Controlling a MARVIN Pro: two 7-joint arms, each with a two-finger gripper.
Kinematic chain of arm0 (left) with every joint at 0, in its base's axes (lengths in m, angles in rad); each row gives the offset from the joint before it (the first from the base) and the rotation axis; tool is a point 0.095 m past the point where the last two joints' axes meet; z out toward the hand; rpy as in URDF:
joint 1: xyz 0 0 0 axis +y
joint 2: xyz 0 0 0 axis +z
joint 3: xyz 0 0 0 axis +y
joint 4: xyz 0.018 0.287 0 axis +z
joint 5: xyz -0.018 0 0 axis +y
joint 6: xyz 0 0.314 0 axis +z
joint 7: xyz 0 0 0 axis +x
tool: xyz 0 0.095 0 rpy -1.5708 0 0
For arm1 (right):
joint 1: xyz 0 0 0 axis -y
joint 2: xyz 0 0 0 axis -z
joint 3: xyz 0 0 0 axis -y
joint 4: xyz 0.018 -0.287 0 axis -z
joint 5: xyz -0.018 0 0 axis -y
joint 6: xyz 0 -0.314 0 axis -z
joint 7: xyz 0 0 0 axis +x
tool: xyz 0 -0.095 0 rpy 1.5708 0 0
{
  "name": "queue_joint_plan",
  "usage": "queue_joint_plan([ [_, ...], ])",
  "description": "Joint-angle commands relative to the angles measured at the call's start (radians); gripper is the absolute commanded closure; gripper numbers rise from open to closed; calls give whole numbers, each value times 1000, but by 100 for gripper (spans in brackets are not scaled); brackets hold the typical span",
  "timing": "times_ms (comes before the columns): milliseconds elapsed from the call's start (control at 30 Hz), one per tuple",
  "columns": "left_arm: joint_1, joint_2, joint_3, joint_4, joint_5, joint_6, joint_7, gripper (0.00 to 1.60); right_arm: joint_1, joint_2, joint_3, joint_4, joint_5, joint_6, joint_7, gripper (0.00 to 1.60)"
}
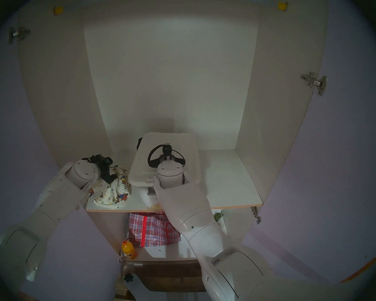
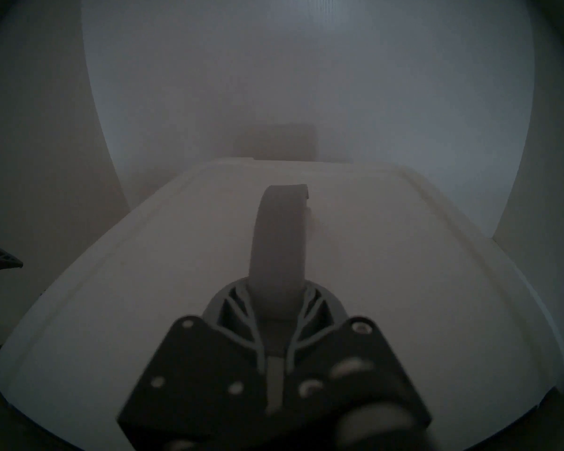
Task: Take clothing out of the storage bin and put the lid back on the bin
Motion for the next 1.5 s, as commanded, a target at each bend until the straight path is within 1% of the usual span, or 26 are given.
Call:
queue_joint_plan([
  [0, -28, 1, -8, -23, -1, -6, 2, 0, 59, -14, -16, 50, -5, -31, 32, 160],
  [100, -28, 1, -8, -24, -1, -6, 2, 0, 75, -13, -8, 81, 9, -28, 53, 160],
  [200, -28, 1, -8, -24, -1, -6, 2, 0, 85, -7, -2, 88, 16, -29, 70, 160],
  [300, -28, 1, -8, -24, -1, -6, 2, 0, 81, 11, -3, 64, 33, -14, 121, 160],
  [333, -28, 1, -8, -23, -1, -6, 2, 0, 76, 20, -3, 49, 42, 0, 151, 160],
  [367, -28, 1, -8, -23, -1, -6, 2, 0, 70, 25, -5, 35, 42, 3, 159, 160],
  [500, -28, 1, -8, -24, -1, -6, 2, 0, 48, 44, -19, -7, 23, 12, 166, 160],
  [667, -28, 1, -8, -24, -2, -5, 2, 0, 42, 45, -26, 14, 12, -1, 143, 160],
  [700, -28, 1, -8, -24, -2, -5, 2, 0, 40, 44, -27, 13, 8, 1, 136, 157],
  [733, -28, 1, -8, -24, -2, -5, 2, 0, 33, 40, -22, 7, 7, 1, 116, 127],
  [767, -28, 1, -8, -24, -2, -5, 2, 0, 29, 40, -20, 0, 8, 3, 113, 0],
  [800, -28, 1, -8, -24, -2, -5, 2, 0, 21, 44, -12, -18, 23, 6, 130, 0],
  [900, -28, 1, -8, -23, -2, -6, 2, 0, -13, 58, -1, -105, 35, 25, 131, 0],
  [933, -28, 1, -8, -23, -2, -6, 2, 0, -21, 62, 1, -127, 35, 11, 134, 0],
  [1033, -28, 1, -8, -23, -2, -6, 3, 0, -63, 73, 19, -239, 51, 34, 135, 0],
  [1067, -28, 1, -8, -22, -1, -6, 3, 0, -80, 75, 28, -277, 54, 30, 132, 0],
  [1133, -28, 0, -8, -22, -1, -6, 3, 0, -103, 73, 47, -333, 66, 44, 123, 0],
  [1167, -28, 0, -8, -22, -1, -6, 3, 0, -130, 80, 53, -392, 67, 66, 122, 0],
  [1233, -28, 0, -8, -22, -1, -6, 3, 0, -144, 82, 65, -427, 70, 68, 113, 0],
  [1367, -28, 0, -8, -22, -1, -6, 3, 0, -209, 123, 83, -568, 74, 113, 123, 0],
  [1467, -28, 0, -8, -22, -2, -6, 3, 0, -262, 195, 84, -664, 76, 129, 164, 0],
])
